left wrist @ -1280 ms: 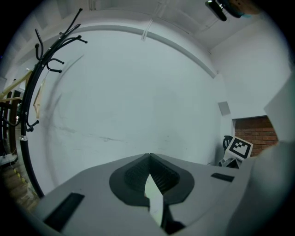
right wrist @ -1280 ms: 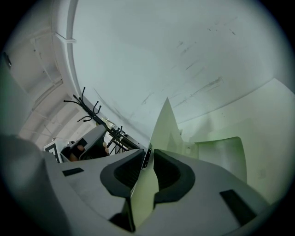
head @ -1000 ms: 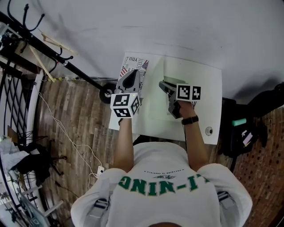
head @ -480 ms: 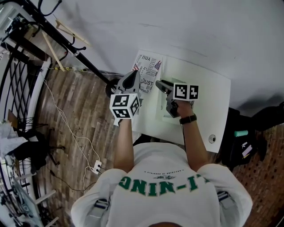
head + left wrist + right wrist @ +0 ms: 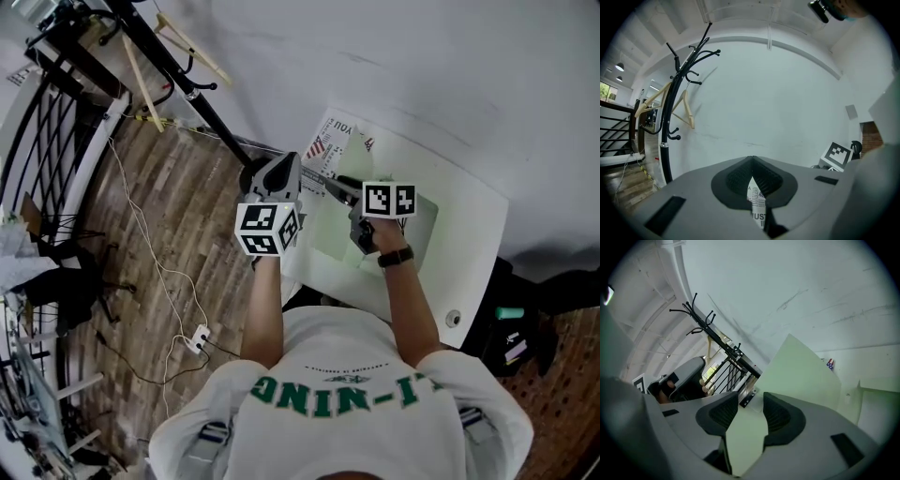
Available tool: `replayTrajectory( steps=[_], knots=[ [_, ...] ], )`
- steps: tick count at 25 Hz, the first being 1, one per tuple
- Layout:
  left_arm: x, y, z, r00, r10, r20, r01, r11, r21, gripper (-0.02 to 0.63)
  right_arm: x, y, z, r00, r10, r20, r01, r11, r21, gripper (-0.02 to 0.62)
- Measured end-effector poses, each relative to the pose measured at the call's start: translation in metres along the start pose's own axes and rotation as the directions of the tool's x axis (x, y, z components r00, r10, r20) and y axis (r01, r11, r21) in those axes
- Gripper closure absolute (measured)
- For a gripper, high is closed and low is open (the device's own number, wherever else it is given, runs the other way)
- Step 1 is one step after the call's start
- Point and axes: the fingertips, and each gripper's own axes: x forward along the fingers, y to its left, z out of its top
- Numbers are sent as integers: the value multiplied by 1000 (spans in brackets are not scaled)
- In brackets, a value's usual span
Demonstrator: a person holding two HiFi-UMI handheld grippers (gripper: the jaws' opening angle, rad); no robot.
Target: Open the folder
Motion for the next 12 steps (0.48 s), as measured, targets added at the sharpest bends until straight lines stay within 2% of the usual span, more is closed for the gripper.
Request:
replayTrajectory(
  steps=[6,12],
  knots=[
    [3,33,-12,999,41,-23,-42,999,-16,592,45,-3,-9,998,10,-65,-10,1000,-2,411],
    [12,66,-29,996,72,-57,-74,997,-34,592,90,-21,-19,992,-6,-130,7,1000,10,443]
  ],
)
